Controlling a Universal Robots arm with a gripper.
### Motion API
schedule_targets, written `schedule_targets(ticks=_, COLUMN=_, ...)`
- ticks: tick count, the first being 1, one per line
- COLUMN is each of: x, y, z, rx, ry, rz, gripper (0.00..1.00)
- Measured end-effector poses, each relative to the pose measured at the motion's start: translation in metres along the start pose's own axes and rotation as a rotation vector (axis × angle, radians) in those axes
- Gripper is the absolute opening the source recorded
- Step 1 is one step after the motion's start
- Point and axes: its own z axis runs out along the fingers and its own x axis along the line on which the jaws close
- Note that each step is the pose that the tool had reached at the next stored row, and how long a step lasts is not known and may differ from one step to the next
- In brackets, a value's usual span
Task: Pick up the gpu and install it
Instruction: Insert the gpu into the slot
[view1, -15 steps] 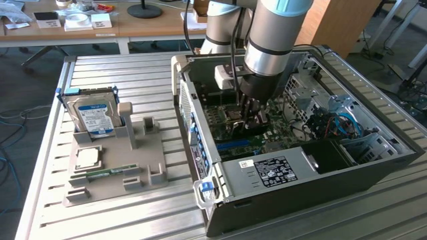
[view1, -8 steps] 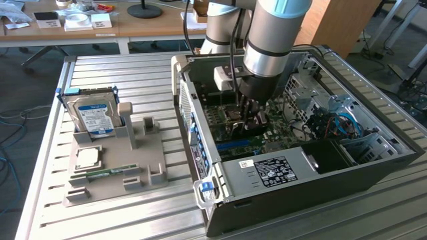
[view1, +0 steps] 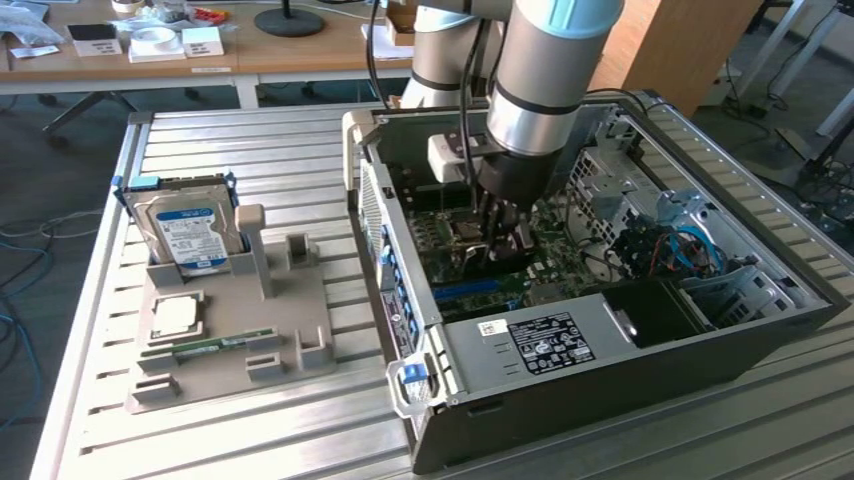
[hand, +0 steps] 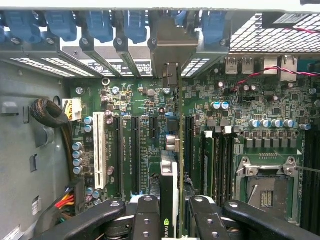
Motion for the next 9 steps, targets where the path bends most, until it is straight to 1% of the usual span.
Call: schedule_targets(ticks=9, x=0.0000, y=0.0001, z=0.0039, rx=0.0001, ry=-0.0002, rz=0.000, gripper=0.27)
